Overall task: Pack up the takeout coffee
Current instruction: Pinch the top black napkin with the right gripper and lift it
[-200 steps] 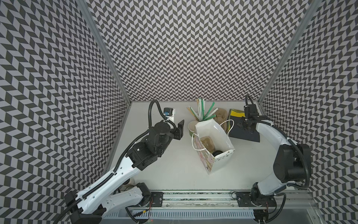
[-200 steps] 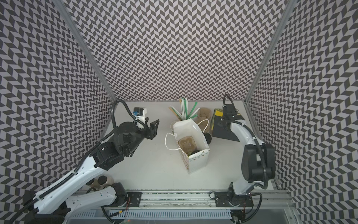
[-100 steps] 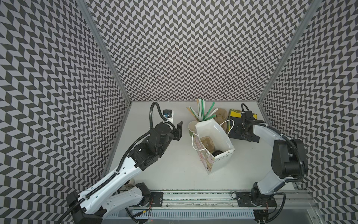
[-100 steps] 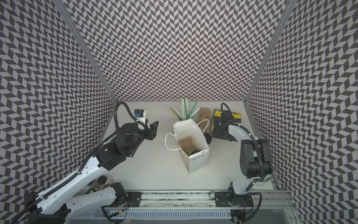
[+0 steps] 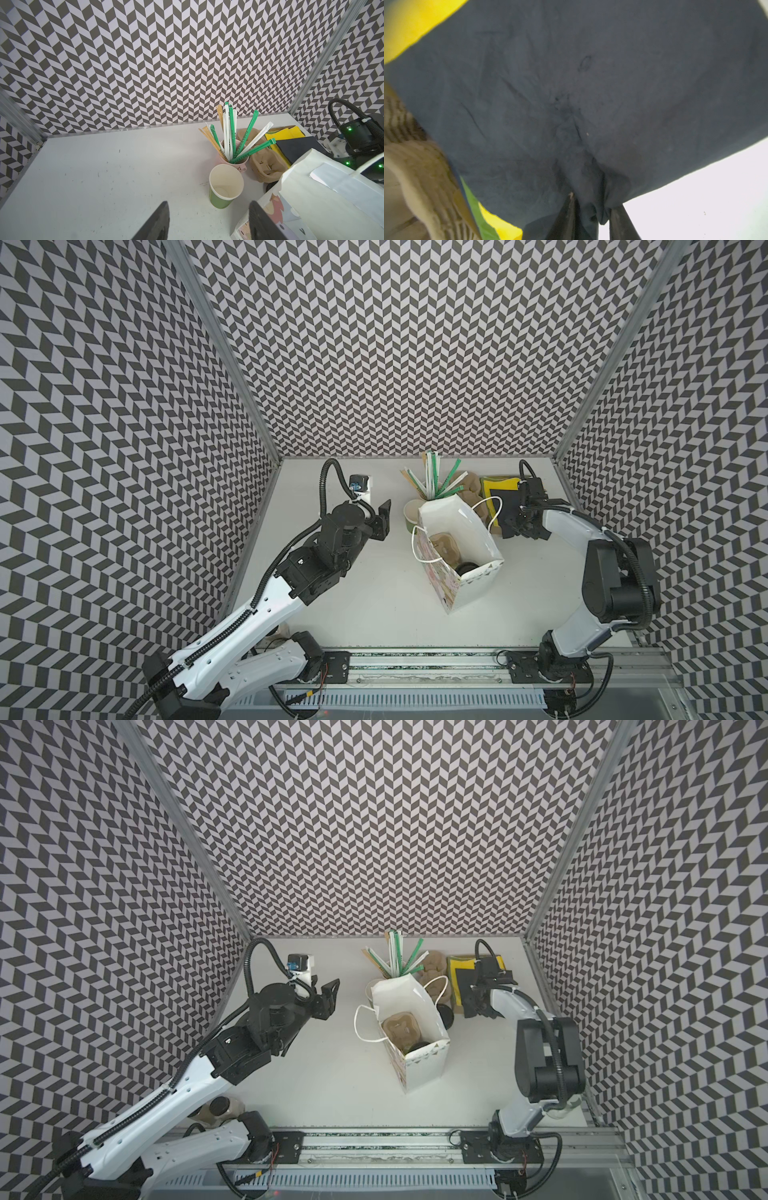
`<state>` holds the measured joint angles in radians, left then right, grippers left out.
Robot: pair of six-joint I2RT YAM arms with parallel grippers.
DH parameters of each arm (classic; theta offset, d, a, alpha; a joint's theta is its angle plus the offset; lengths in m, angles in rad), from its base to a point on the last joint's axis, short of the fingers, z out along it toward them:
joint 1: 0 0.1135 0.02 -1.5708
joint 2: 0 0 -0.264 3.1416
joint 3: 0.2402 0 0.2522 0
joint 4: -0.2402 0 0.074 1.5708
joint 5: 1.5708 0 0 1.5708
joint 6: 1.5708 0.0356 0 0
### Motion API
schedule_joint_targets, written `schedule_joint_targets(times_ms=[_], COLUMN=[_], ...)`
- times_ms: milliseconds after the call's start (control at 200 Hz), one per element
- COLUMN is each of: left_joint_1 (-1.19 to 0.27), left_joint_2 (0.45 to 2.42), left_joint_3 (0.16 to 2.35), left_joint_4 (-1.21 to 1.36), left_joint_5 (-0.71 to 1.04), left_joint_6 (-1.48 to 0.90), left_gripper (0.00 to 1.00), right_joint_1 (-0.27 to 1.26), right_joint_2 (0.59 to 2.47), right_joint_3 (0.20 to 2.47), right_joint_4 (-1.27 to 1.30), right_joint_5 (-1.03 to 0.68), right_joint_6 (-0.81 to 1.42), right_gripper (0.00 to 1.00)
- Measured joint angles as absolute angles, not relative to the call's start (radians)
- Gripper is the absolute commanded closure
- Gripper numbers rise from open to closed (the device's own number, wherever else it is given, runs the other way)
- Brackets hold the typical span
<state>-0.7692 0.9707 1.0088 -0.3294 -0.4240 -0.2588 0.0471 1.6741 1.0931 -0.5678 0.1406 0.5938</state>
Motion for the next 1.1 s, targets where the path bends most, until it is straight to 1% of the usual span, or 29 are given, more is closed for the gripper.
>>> schedule_joint_targets(times_ms=[95, 170, 295, 561, 596, 626, 671, 751, 806, 951, 1006, 1031, 1046, 1096], left_joint_1=[-0.765, -0.764, -0.763, -0.758, -0.758, -0.758, -0.758, -0.758, -0.758, -0.757, -0.757, -0.756, -0.756, -0.756], left_joint_2=[0.971, 0.971, 0.971, 0.971, 0.971, 0.971, 0.971, 0.971, 0.971, 0.971, 0.972, 0.972, 0.972, 0.972], left_joint_3=[1.009, 1.009, 1.009, 1.009, 1.009, 1.009, 1.009, 1.009, 1.009, 1.009, 1.009, 1.009, 1.009, 1.009], left_joint_4=[-0.329, -0.329, -0.329, -0.329, -0.329, -0.329, -0.329, -0.329, -0.329, -0.329, -0.329, -0.329, -0.329, -0.329], left_joint_5=[-0.422, -0.42, -0.413, -0.405, -0.405, -0.405, -0.403, -0.402, -0.402, -0.4, -0.398, -0.398, -0.398, -0.397], left_joint_6=[-0.258, -0.259, -0.259, -0.259, -0.259, -0.259, -0.259, -0.259, -0.259, -0.258, -0.258, -0.258, -0.258, -0.258], left_gripper=[0.39, 0.39, 0.39, 0.39, 0.39, 0.38, 0.39, 0.38, 0.39, 0.38, 0.38, 0.38, 0.38, 0.38], right_joint_1=[0.047, 0.047, 0.047, 0.047, 0.047, 0.047, 0.047, 0.047, 0.047, 0.047, 0.047, 0.047, 0.047, 0.047], right_joint_2=[1.674, 1.671, 1.663, 1.661, 1.66, 1.659, 1.654, 1.641, 1.631, 1.625, 1.623, 1.621, 1.62, 1.615], right_joint_3=[1.093, 1.093, 1.093, 1.095, 1.097, 1.097, 1.097, 1.097, 1.097, 1.106, 1.106, 1.106, 1.106, 1.106], right_joint_4=[-0.57, -0.572, -0.576, -0.582, -0.583, -0.583, -0.584, -0.585, -0.585, -0.595, -0.598, -0.599, -0.599, -0.601], right_joint_5=[0.142, 0.142, 0.146, 0.15, 0.153, 0.154, 0.159, 0.161, 0.162, 0.168, 0.17, 0.17, 0.171, 0.171], right_joint_6=[0.594, 0.594, 0.593, 0.592, 0.592, 0.591, 0.591, 0.591, 0.591, 0.591, 0.591, 0.59, 0.593, 0.593], right_gripper=[0.74, 0.78, 0.74, 0.77, 0.79, 0.86, 0.88, 0.88, 0.85, 0.84, 0.88, 0.96, 1.0, 1.0])
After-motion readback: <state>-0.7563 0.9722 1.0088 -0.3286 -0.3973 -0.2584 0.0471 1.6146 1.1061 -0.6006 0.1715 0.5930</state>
